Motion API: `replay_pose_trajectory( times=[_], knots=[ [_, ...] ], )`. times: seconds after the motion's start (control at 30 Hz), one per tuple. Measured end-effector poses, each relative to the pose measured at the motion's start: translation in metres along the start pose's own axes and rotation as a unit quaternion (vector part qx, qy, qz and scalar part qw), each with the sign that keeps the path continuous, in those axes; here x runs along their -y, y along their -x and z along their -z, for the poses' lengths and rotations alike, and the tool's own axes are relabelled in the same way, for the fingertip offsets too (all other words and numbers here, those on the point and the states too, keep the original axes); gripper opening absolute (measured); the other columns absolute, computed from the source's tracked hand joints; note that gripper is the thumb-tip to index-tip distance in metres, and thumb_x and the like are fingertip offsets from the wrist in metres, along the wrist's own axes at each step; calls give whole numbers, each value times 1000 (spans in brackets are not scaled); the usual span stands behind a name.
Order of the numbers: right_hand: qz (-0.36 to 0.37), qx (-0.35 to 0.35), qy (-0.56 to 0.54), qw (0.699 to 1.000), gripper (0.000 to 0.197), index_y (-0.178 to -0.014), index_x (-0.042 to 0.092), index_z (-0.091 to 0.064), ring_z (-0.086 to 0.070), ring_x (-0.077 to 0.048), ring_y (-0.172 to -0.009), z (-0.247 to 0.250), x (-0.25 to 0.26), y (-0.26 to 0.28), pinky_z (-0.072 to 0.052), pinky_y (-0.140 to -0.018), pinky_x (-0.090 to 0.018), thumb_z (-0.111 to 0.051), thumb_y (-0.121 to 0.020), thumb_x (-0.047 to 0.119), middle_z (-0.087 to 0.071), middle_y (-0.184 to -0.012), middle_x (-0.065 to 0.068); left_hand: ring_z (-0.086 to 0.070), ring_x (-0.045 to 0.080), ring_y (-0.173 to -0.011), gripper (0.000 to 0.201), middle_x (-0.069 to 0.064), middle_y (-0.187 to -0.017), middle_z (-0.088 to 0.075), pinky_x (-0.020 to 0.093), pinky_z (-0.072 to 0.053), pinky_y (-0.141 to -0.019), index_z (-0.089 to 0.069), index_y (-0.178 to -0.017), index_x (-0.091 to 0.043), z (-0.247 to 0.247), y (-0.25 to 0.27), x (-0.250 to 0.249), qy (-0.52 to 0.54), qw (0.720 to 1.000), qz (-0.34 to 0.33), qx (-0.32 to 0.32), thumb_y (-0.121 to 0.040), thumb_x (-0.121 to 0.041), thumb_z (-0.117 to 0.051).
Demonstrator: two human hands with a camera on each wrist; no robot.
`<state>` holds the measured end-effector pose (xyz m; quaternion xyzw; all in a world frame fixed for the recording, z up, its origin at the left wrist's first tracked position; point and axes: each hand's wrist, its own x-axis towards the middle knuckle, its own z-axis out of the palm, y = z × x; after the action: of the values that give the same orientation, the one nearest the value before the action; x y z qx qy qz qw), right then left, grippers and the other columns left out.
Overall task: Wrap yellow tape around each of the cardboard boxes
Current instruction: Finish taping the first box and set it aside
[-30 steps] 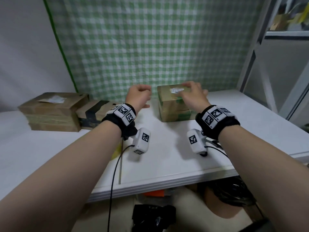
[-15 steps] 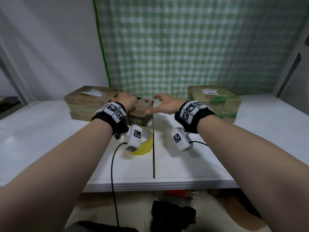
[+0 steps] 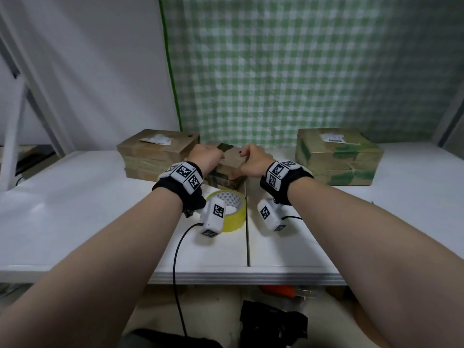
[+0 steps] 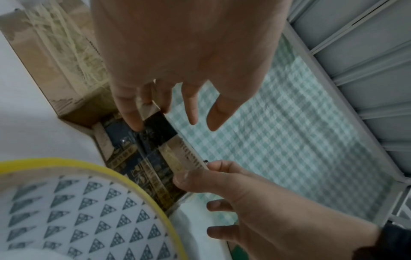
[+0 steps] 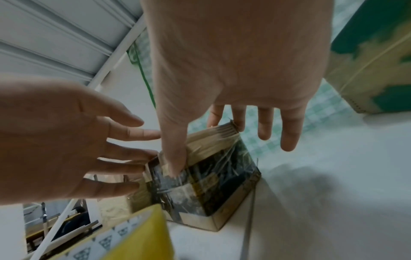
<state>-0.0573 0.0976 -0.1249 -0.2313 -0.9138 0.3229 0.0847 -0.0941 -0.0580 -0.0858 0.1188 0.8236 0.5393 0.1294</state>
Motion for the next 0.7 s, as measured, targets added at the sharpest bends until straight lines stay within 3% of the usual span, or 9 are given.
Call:
replay_pose_trajectory(
  times=[0.07, 0.13, 0.2, 0.27, 0.33, 0.47, 0.57, 0.63, 0.7],
  knots=[
    [3, -10, 5, 1000, 74, -113, 24, -49, -49, -23, -106, 10, -7, 9, -48, -89, -36, -94, -58, 45, -41, -123, -2, -64, 30, -100, 9, 9, -94, -68, 43, -54, -97, -71, -98, -9, -4, 6, -1, 20, 1000, -1, 17, -90, -12, -68],
    [8, -20, -25, 999, 72, -111, 21, -47, -48, -15, -93, 22, -17, 21, -47, -74, -28, -94, -58, 37, -38, -123, -3, -67, 31, -102, 12, 12, -103, -71, 43, -57, -93, -72, -101, -10, -10, 14, -6, 43, 999, 1, 33, -90, -13, -69],
    [4, -40, -34, 999, 71, -112, 18, -47, -44, -11, -86, 37, -29, 37, -41, -63, -24, -94, -61, 32, -36, -120, -4, -66, 27, -95, 4, 7, -98, -69, 39, -56, -84, -69, -95, -16, -19, 22, -13, 65, 997, -2, 52, -92, -15, -68],
    [-12, -57, -35, 998, 71, -111, 18, -46, -46, -15, -92, 54, -40, 55, -40, -63, -25, -94, -61, 32, -36, -119, -4, -62, 19, -86, 2, 4, -96, -66, 36, -52, -80, -64, -95, -18, -29, 36, -23, 82, 994, -12, 70, -97, -18, -63],
    [-23, -66, -24, 997, 76, -112, 18, -43, -48, -20, -101, 73, -50, 74, -44, -66, -27, -95, -60, 34, -37, -122, -5, -61, 17, -90, 4, 5, -109, -65, 33, -54, -76, -62, -101, -18, -40, 52, -33, 89, 992, -22, 89, -98, -21, -62],
    [-45, -58, 7, 997, 106, -138, 17, -37, -51, -25, -116, 104, -72, 114, -57, -88, -43, -95, -53, 43, -40, -136, -5, -61, 22, -103, 8, 7, -121, -63, 30, -53, -65, -63, -92, -22, -64, 82, -40, 104, 990, -36, 93, -97, -16, -61],
    [-49, -47, -9, 998, 117, -146, 19, -41, -59, -24, -111, 121, -86, 150, -59, -69, -32, -91, -45, 49, -45, -136, -5, -58, 16, -93, 10, 0, -110, -64, 24, -42, -59, -65, -91, -19, -78, 102, -40, 108, 990, -51, 80, -97, -13, -59],
    [-34, -38, -21, 999, 111, -147, 20, -45, -61, -23, -111, 129, -97, 170, -54, -67, -27, -93, -50, 43, -48, -136, -4, -58, 17, -100, 17, -1, -116, -63, 24, -46, -66, -68, -98, -26, -84, 113, -37, 91, 993, -51, 61, -82, -20, -67],
    [-18, -31, -34, 999, 98, -145, 19, -49, -59, -20, -116, 133, -108, 189, -53, -81, -29, -95, -60, 34, -50, -136, 0, -54, 24, -118, 34, 2, -131, -58, 33, -52, -87, -66, -95, -37, -90, 115, -31, 63, 996, -39, 50, -62, -30, -65]
  ],
)
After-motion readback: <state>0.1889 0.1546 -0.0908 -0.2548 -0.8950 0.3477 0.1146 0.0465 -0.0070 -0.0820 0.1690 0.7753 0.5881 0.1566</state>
